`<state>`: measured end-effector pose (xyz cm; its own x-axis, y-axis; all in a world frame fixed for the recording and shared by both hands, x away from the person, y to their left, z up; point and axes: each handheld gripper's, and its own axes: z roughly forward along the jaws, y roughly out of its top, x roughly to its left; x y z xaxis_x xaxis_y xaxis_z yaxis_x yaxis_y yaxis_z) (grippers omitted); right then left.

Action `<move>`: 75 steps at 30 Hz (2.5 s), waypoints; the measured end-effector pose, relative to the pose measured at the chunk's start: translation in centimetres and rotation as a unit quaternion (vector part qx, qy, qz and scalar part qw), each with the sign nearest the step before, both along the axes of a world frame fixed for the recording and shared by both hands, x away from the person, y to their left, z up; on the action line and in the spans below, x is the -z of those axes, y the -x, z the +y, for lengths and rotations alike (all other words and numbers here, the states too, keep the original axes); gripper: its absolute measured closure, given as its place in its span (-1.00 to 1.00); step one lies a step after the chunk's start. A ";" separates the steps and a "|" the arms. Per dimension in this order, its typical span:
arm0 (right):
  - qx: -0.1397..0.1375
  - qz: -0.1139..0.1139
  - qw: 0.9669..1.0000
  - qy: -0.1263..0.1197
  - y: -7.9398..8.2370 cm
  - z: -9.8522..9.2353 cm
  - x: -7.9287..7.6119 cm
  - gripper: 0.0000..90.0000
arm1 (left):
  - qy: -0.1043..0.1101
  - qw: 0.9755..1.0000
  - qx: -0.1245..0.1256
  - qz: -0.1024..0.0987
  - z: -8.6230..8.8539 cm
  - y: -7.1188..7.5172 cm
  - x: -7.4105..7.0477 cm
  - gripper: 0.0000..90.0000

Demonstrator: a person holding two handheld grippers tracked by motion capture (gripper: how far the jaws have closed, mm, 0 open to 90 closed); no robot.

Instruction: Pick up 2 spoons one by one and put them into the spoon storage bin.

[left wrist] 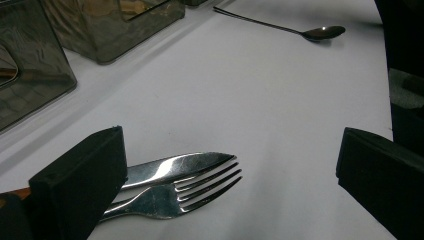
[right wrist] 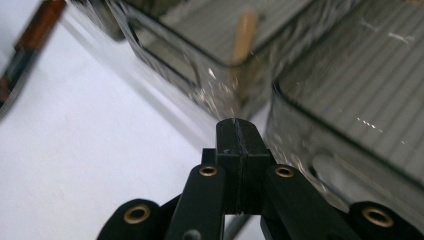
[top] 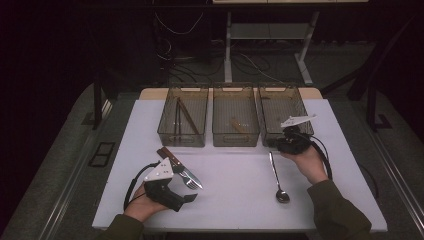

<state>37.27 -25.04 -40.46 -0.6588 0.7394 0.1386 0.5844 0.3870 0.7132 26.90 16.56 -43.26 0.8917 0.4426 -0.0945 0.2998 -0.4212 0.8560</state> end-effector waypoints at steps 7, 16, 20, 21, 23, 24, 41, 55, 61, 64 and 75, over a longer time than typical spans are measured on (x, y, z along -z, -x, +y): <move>0.020 0.003 0.999 0.034 0.6 -1.1 1.8 0.99 | -0.003 1.000 0.003 0.000 0.0 0.1 0.0 -1.00; 0.031 0.025 0.998 0.050 -0.1 -1.0 3.4 0.99 | -0.005 1.000 0.004 0.000 0.0 0.0 0.0 -1.00; 0.030 0.030 0.998 0.056 -0.3 -0.7 3.9 0.99 | -0.005 1.000 0.005 0.000 0.0 0.0 0.0 -1.00; 0.030 0.033 0.997 0.056 -0.3 -0.6 4.0 0.99 | -0.004 1.000 0.005 0.000 0.0 0.0 0.0 -1.00; 0.029 0.031 0.997 0.057 -0.4 -0.4 4.0 0.99 | -0.005 1.000 0.005 0.000 0.0 0.0 0.0 -1.00; 0.029 0.031 0.998 0.055 -0.4 -0.4 4.0 0.99 | -0.005 1.000 0.005 0.000 0.0 0.0 0.0 -1.00; -0.001 0.038 0.998 0.042 0.0 1.4 4.1 0.99 | -0.004 1.000 0.003 0.001 0.0 0.0 0.0 -1.00; -0.056 0.038 0.997 0.049 0.9 4.1 3.9 0.99 | -0.004 1.000 0.004 0.000 0.0 0.0 0.0 -1.00; -0.077 0.040 0.995 0.051 1.5 5.4 3.8 0.99 | -0.004 1.000 0.004 0.000 0.0 0.0 0.0 -1.00; -0.089 0.044 0.994 0.050 1.7 6.0 3.8 0.99 | -0.004 1.000 0.003 0.000 0.0 0.0 0.0 -1.00; -0.116 0.041 0.991 0.052 2.4 7.5 3.8 0.99 | -0.004 1.000 0.003 0.000 0.0 0.0 0.0 -1.00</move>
<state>34.86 -17.50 -44.25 -0.8019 0.5833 0.1293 0.5259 0.5865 0.6160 26.86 16.56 -43.26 0.8943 0.4381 -0.0916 0.2976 -0.4292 0.8528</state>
